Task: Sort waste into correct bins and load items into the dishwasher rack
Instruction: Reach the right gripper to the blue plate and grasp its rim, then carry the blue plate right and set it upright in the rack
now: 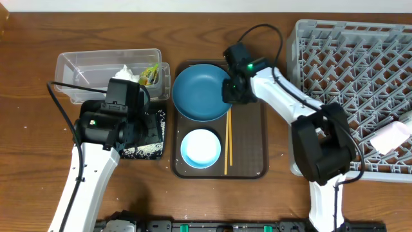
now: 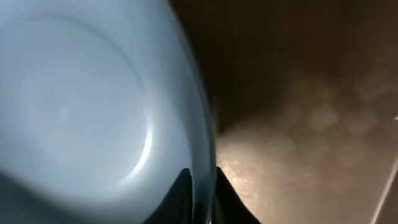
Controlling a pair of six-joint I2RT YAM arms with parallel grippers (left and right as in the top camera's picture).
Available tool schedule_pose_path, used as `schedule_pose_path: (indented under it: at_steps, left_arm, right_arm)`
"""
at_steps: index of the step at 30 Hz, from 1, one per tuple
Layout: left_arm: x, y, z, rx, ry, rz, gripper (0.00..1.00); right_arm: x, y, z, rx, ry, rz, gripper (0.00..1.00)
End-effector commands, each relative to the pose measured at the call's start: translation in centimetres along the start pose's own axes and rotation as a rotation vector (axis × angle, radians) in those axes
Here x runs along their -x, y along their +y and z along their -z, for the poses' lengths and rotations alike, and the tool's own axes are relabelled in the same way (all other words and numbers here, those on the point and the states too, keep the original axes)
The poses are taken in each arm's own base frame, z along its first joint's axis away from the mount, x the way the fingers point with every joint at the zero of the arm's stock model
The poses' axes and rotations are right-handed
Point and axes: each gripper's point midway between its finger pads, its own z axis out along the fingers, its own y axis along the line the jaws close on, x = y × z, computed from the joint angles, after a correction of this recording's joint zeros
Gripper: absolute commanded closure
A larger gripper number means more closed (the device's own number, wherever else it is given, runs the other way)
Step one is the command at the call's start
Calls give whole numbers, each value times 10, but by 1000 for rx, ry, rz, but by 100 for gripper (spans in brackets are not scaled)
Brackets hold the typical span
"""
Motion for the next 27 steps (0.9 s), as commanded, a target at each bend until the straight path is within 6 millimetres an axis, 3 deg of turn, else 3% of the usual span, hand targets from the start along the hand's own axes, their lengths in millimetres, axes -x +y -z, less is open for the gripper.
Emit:
schedule_pose_path:
  at_steps: [1, 4, 8, 14, 19, 21, 24, 27]
  left_arm:
    - [0, 4, -1, 14, 1, -1, 45]
    - [-1, 4, -1, 15, 1, -1, 45]
    - [0, 4, -1, 14, 0, -1, 45]
    - [0, 3, -1, 13, -3, -1, 45]
    - [2, 3, -1, 11, -11, -2, 45]
    - [4, 2, -1, 9, -17, -3, 45]
    - [4, 2, -1, 8, -17, -3, 45]
    - [4, 2, -1, 8, -16, -3, 44]
  right_arm:
    - [8, 0, 7, -10, -36, -11, 99]
    - [24, -8, 28, -8, -90, -34, 99]
    - [54, -37, 82, -46, -219, -61, 99]
    - [88, -118, 209, -266, -515, -53, 99]
    - [83, -213, 319, -640, -726, -155, 99]
    - [76, -247, 353, -788, -766, -199, 99]
    - [63, -296, 392, -1009, -769, -252, 99]
    - [50, -335, 414, -1151, -750, -336, 99]
